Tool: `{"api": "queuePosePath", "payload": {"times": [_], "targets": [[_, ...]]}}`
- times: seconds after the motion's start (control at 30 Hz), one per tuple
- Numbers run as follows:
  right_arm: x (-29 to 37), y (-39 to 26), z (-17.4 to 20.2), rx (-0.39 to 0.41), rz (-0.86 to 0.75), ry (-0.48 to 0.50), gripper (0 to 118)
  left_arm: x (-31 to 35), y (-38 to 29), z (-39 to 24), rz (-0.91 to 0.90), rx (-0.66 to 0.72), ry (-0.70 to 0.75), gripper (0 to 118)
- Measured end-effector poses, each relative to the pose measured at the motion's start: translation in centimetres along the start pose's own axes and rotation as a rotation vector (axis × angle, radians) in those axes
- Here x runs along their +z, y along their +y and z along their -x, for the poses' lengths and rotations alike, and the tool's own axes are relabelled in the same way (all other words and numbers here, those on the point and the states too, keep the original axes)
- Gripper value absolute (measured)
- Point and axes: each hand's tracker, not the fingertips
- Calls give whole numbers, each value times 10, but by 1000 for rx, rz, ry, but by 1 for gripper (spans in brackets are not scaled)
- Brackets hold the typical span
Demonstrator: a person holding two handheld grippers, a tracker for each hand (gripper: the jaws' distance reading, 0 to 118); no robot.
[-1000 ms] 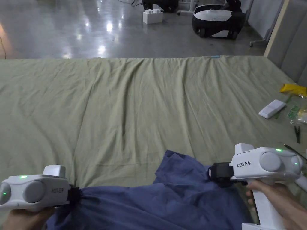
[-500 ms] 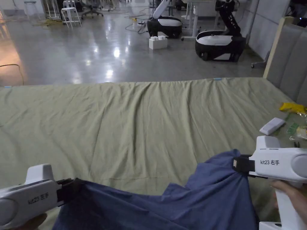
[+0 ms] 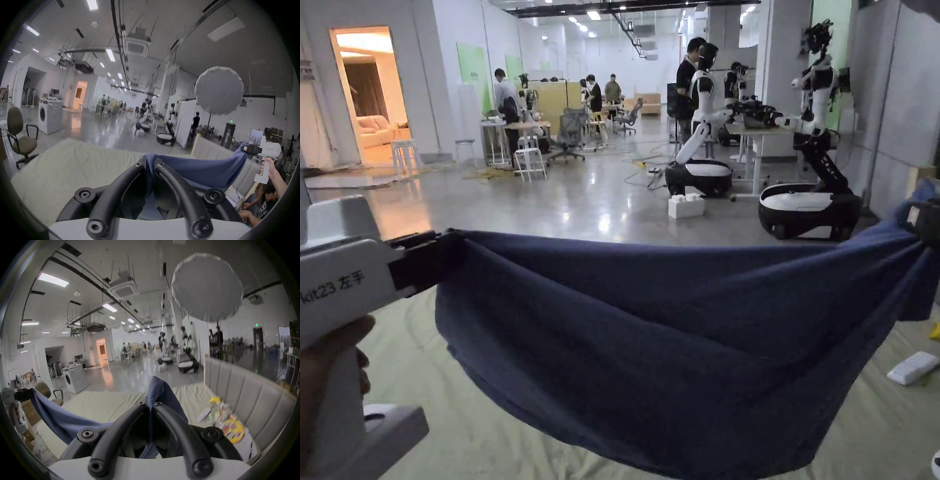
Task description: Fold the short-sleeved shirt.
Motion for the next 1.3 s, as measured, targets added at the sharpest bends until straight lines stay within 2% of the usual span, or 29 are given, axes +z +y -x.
{"api": "queuePosePath", "payload": {"times": [0.13,0.2,0.27,0.47,0.5,0.6,0.63,0.97,1.3], "targets": [[15,54,11,66,-95,-27,3,16,39,-12,-76,-52,-1,8],[20,78,18,155,-178,-51,3,22,53,-18,-109,-77,7,8],[21,93,23,172,-188,-91,3,23,65,-21,-122,-94,-2,8],[18,118,22,157,-220,-111,3,16,77,-30,-130,-127,8,8],[9,120,30,152,-218,26,3,15,77,-30,-130,-125,6,8],[1,118,26,145,-224,0,3,6,73,-28,-116,-126,2,8],[15,117,25,148,-239,-41,3,2,71,-27,-110,-121,3,8],[3,101,20,125,-223,-36,3,-34,58,-17,-83,-49,-22,8],[-64,91,36,163,-184,-83,3,-120,48,-7,2,-60,52,8]]}}
